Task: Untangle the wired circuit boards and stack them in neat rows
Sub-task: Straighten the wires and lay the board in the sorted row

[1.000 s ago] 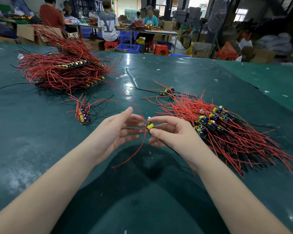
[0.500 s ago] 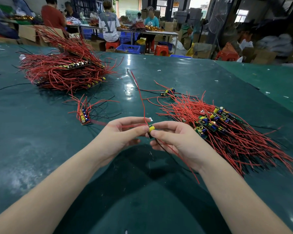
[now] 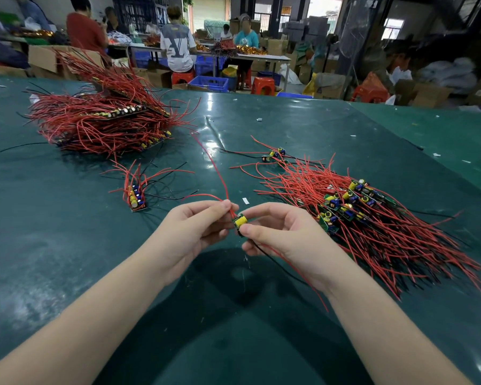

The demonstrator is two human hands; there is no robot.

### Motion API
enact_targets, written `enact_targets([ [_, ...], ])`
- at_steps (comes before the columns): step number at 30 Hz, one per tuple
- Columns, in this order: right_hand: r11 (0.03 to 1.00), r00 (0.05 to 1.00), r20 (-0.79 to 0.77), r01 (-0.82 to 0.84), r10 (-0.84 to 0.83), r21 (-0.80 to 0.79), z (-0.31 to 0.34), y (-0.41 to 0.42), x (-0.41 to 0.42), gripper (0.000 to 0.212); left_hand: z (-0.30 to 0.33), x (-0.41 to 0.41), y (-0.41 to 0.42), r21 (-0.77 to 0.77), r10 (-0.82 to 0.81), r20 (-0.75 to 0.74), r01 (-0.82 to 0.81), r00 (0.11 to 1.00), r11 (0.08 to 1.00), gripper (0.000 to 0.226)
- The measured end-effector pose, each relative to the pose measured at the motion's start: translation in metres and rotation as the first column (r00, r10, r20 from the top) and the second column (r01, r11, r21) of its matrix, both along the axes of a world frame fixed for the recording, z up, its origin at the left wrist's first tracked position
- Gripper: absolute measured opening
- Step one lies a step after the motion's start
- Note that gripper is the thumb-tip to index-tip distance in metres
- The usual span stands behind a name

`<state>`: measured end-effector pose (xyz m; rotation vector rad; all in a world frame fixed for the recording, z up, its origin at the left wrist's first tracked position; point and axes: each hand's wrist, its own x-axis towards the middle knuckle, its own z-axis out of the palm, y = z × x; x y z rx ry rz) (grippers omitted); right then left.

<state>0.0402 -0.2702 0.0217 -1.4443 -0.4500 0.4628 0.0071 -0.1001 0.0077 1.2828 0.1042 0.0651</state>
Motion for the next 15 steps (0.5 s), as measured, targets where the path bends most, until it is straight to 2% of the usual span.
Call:
enact_targets([
  [5,1.000,1.000,-0.002,0.001,-0.001,-0.021,-0.0023,0.0033,-0.0019,0.014,0.0010,0.0008,0.0022,-0.052,0.011,-0.014,-0.012,1.000,0.999,0.011],
  [11,0.999,1.000,-0.026,0.008,-0.009,-0.050,-0.0050,0.0060,-0.0021,0.013,-0.0008,-0.0001,-0.0003,0.130,0.085,0.125,-0.101,0.988,0.986,0.017],
  [15,0.997,1.000,-0.015,-0.006,0.005,-0.078,-0.0075,0.0064,-0.0019,0.013,-0.0021,0.0014,-0.0012,0.211,0.103,0.154,-0.134,0.983,0.968,0.020],
])
